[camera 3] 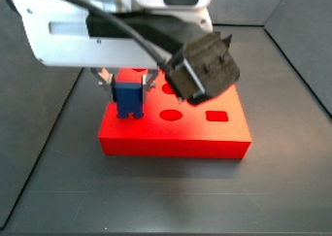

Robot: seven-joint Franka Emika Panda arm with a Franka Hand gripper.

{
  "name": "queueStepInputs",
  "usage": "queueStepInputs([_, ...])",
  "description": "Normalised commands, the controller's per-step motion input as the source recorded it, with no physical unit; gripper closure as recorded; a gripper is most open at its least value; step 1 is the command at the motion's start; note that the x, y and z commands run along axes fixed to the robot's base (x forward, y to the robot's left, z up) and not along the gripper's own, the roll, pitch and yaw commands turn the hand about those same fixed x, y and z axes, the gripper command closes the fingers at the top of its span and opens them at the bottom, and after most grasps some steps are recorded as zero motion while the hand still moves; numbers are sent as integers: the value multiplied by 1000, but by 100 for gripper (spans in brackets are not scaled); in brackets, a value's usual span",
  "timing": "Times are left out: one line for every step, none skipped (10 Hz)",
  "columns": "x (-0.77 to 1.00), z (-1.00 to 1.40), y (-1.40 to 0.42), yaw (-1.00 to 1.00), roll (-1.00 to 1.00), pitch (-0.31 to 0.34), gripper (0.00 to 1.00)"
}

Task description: Insert the square-circle object.

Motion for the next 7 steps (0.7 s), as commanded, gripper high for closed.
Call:
queueStepInputs([257,-1000,51,0,0,-19,100])
queueStepInputs([211,-1000,9,0,0,-20,100])
queueStepInputs([229,-1000,20,-3,0,-9,100])
queueStepInputs([171,-1000,29,-29,0,0,100])
queueStepInputs([-17,-369,20,-26,0,0,100])
queueStepInputs([0,0,0,0,7,0,100])
queueStepInputs([0,0,0,0,0,0,100])
